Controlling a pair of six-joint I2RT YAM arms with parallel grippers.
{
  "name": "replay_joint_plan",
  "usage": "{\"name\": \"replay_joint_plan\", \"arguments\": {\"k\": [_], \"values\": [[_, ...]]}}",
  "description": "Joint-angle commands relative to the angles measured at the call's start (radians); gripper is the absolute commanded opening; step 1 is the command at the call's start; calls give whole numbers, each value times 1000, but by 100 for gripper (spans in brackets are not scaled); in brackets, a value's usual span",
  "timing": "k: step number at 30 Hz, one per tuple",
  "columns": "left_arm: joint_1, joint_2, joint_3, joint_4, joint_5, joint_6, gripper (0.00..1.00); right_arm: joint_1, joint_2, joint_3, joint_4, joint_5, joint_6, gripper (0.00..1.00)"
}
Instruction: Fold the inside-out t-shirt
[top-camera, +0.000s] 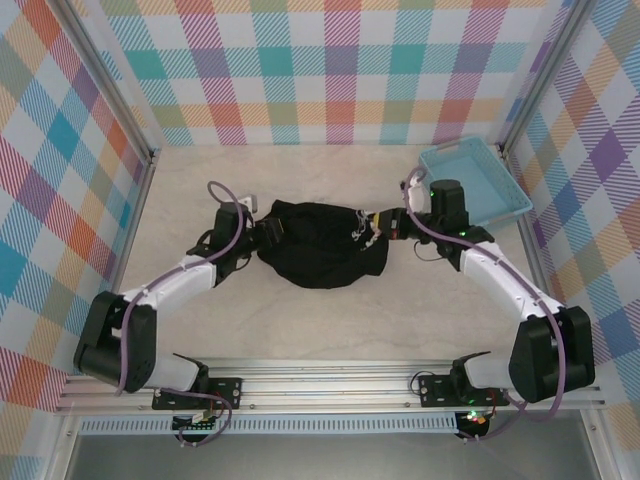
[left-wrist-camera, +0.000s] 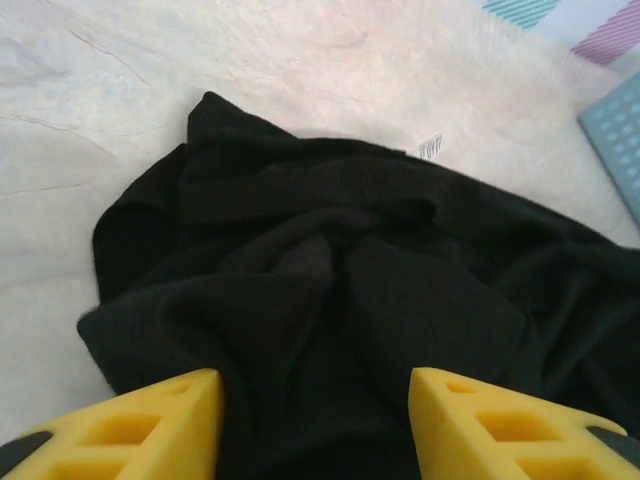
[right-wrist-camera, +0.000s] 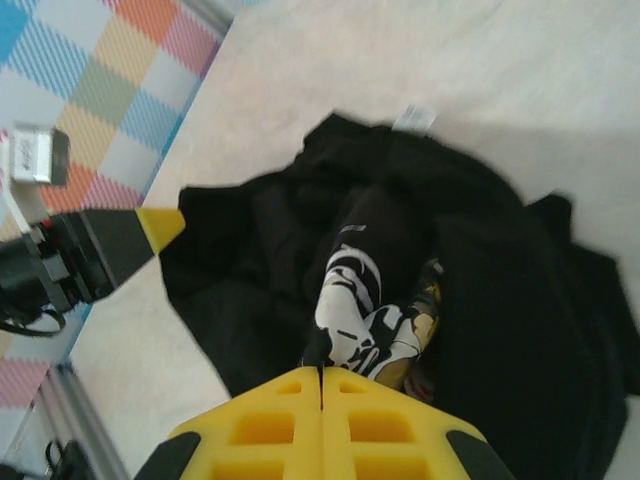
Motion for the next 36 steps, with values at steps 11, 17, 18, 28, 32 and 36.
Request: {"name": "replay_joint_plan", "arguments": {"k": [11, 17, 18, 28, 32, 36], "values": [[-179, 154, 190, -242, 58, 203, 67, 25, -12, -47, 13, -32, 19, 0], [-164, 372, 341, -232, 58, 206, 57, 25, -12, -38, 1, -27, 13, 0], [-160, 394, 367, -229, 56, 206, 49, 26, -16, -38, -7, -21, 7, 0], [-131, 258, 435, -124, 119, 209, 9, 25, -79, 4, -150, 102, -121, 0], [-103, 136, 423, -93, 221, 175, 3, 25, -116, 31, -177, 147, -145, 0], [-94, 7, 423, -92, 296, 152, 0, 26, -135, 51, -178, 182, -123, 0]]}}
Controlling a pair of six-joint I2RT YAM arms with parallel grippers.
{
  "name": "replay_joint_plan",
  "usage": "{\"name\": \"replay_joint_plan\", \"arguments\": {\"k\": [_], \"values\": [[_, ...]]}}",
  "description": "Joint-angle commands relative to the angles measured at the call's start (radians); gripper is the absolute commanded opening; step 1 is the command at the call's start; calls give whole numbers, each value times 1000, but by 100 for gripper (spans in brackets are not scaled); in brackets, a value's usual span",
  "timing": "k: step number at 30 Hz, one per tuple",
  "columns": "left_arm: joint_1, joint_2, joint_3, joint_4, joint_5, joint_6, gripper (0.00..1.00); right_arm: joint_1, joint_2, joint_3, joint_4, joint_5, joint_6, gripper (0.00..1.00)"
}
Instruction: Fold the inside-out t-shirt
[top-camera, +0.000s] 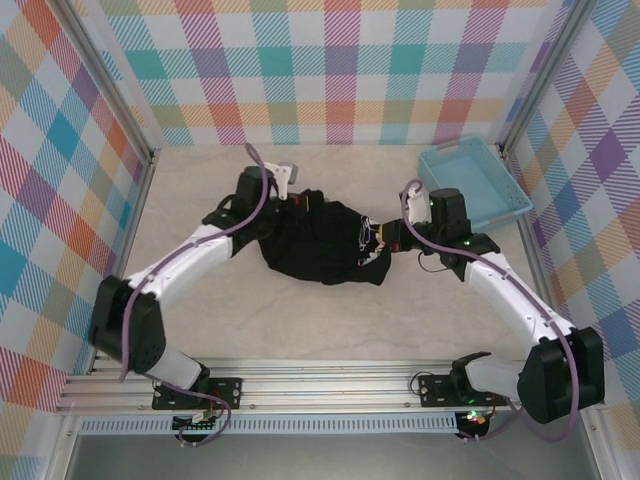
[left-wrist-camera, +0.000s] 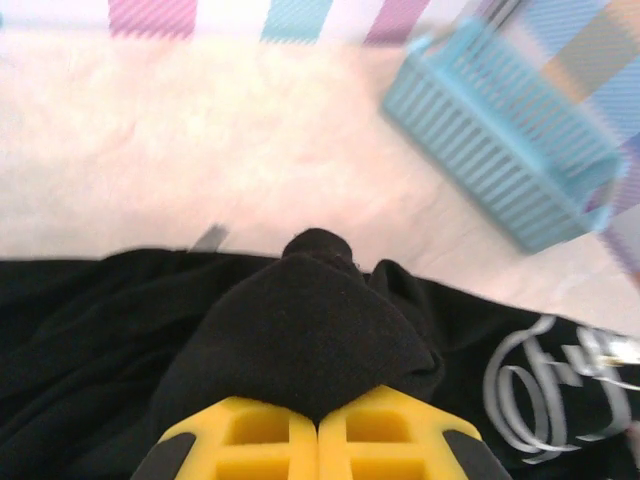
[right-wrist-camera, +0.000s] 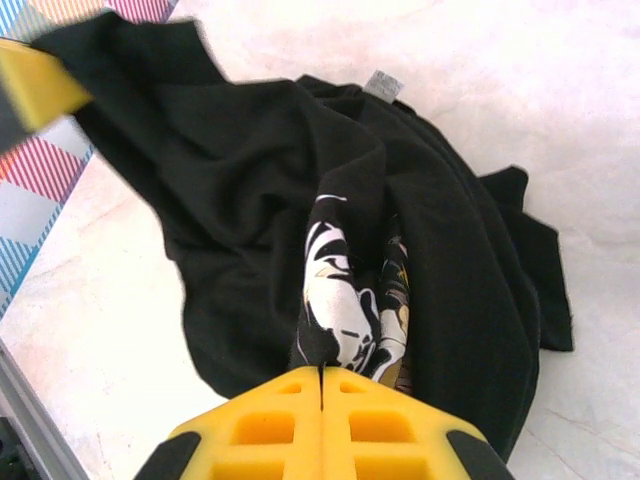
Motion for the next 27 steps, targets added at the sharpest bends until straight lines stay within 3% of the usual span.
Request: {"name": "replay_joint_plan", "arguments": {"k": [1, 6, 12, 15, 17, 19, 22, 27], "values": [[10, -135, 31, 67, 107, -32, 0, 2, -22, 52, -27, 64, -7, 0], [52, -284, 38, 69, 83, -135, 0, -3, 0, 119, -106, 245, 20, 0], [186, -350, 35, 30, 115, -409, 0, -10, 65, 173, -194, 479, 16, 0], [226, -371, 35, -10, 124, -426, 0, -20, 109, 188, -218, 565, 2, 0], [227, -371, 51, -57, 128, -391, 0, -22, 131, 198, -213, 574, 0, 0], [221, -356, 57, -72, 172, -363, 0, -20, 148, 202, -178, 481, -4, 0], [181, -316, 60, -90, 225, -327, 0, 4, 172, 209, -134, 304, -42, 13], [119, -271, 65, -80, 264, -332, 0, 154, 131, 206, -113, 464, -210, 41]]}}
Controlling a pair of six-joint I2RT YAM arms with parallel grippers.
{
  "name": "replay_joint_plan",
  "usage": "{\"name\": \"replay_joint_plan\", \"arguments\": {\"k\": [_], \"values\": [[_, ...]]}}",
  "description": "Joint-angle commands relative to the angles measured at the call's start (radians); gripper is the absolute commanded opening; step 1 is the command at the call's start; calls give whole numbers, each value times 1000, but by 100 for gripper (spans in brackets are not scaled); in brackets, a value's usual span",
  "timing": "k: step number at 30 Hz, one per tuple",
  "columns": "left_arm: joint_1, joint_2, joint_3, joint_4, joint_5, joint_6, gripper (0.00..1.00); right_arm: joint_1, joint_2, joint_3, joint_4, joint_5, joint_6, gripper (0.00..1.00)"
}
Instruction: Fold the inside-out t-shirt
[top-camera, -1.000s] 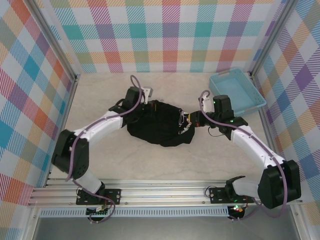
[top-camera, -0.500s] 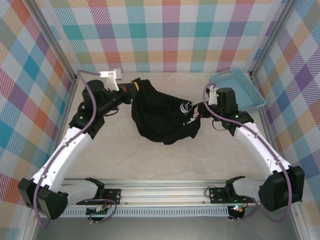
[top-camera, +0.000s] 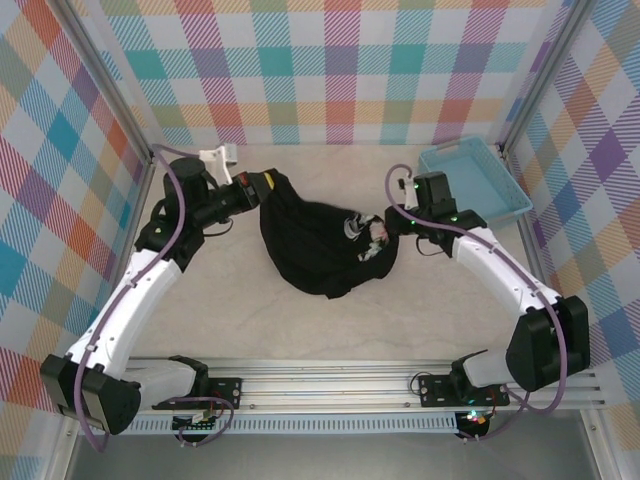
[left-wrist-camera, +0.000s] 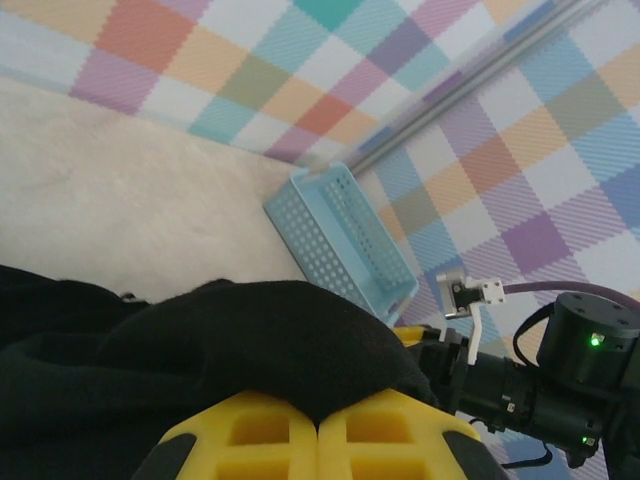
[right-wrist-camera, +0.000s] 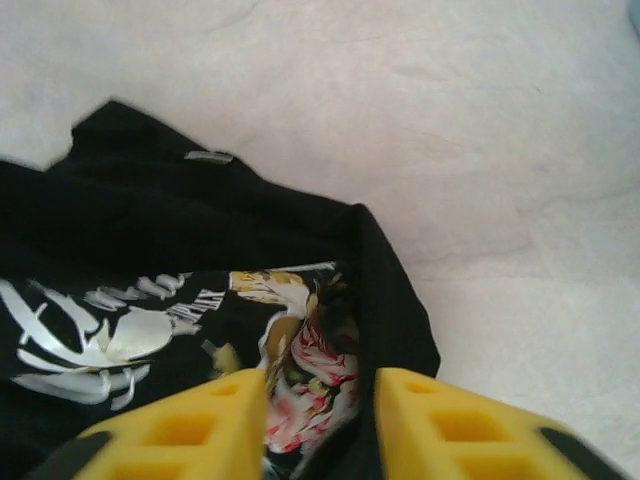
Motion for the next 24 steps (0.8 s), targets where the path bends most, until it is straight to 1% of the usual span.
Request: {"name": "replay_joint_plan", "arguments": {"k": [1, 2, 4, 5, 7, 9, 10, 13, 17, 19, 20, 22, 24], "values": [[-35, 10, 41, 35, 49, 22, 0, 109, -74, -7, 68, 72, -158, 45], [-40, 14, 47, 30, 48, 26, 0, 139, -110, -37, 116, 57, -186, 49], [-49, 18, 52, 24, 44, 32, 0, 186, -168, -89, 206, -4, -220, 54], [-53, 22, 54, 21, 45, 33, 0, 207, -185, -104, 238, -64, -235, 56], [-58, 29, 58, 20, 46, 34, 0, 244, -185, -109, 284, -187, -241, 56], [-62, 31, 59, 21, 46, 35, 0, 283, -141, -93, 331, -290, -221, 56], [-63, 31, 58, 22, 46, 35, 0, 295, -119, -82, 349, -317, -209, 56], [-64, 28, 53, 25, 44, 37, 0, 304, -30, -39, 415, -342, -162, 56], [-66, 30, 52, 16, 46, 43, 0, 304, 84, 46, 442, -368, -137, 52], [-66, 27, 48, 14, 45, 48, 0, 304, 124, 72, 464, -375, -124, 49], [-66, 25, 45, 14, 42, 50, 0, 304, 141, 83, 470, -377, -121, 46], [-66, 23, 40, 7, 33, 57, 0, 304, 156, 100, 477, -380, -111, 35], [-66, 20, 35, -2, 11, 65, 0, 303, 148, 98, 476, -372, -107, 18]]}}
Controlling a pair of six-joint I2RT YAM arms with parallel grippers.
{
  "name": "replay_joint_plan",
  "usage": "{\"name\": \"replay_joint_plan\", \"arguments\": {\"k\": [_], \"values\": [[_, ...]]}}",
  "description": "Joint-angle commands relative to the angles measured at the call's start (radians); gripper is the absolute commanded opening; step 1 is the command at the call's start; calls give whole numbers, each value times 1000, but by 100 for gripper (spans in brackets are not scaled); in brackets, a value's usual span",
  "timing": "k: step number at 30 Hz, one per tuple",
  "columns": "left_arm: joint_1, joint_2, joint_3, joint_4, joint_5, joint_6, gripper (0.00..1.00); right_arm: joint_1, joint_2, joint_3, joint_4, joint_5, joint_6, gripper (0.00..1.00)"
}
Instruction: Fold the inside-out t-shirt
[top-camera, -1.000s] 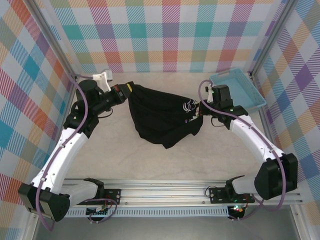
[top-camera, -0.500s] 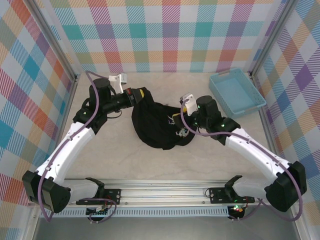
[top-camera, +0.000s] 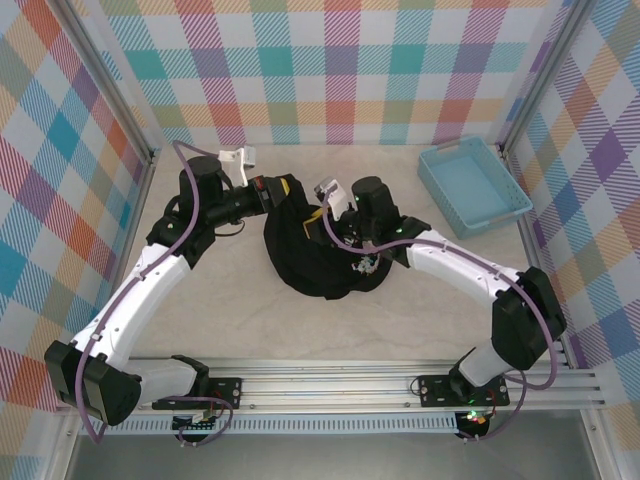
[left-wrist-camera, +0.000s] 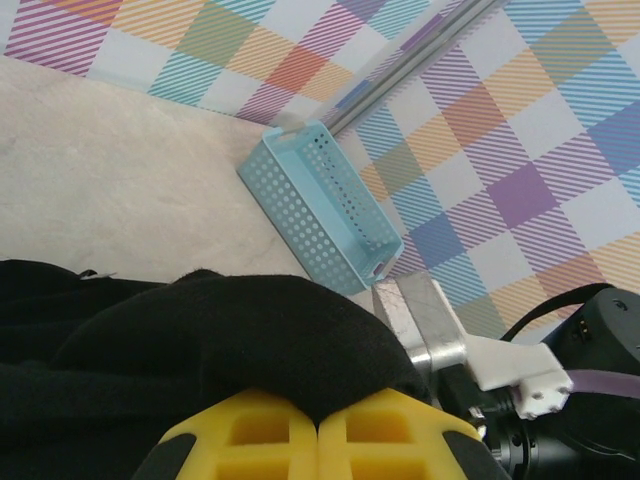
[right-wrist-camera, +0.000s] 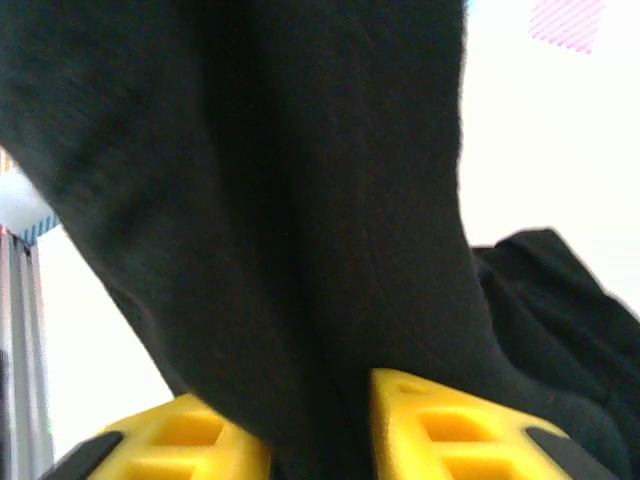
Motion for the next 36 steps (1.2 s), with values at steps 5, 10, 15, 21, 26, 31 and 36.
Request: {"name": "replay_joint_plan", "arguments": {"k": [5, 10, 15, 21, 26, 31, 36], "values": [[-8, -32, -15, -27, -184, 74, 0, -62, -116, -23, 0, -87, 41, 0], [-9, -7, -49, -50, -410, 190, 4, -171, -199, -84, 33, -334, 181, 0], [-9, 23, -61, -78, -431, 226, 25, -193, -185, -86, 82, -447, 291, 0], [-37, -55, -157, -27, -341, 206, 49, -232, -151, -88, 177, -477, 450, 0], [-112, -107, -276, 20, -256, 217, 57, -250, -129, -70, 167, -468, 486, 0], [-179, -87, -322, 65, -238, 247, 63, -248, -117, -49, 173, -491, 497, 0], [-188, -9, -238, -67, -475, 239, 63, -209, -134, -33, 111, -537, 413, 0]]}}
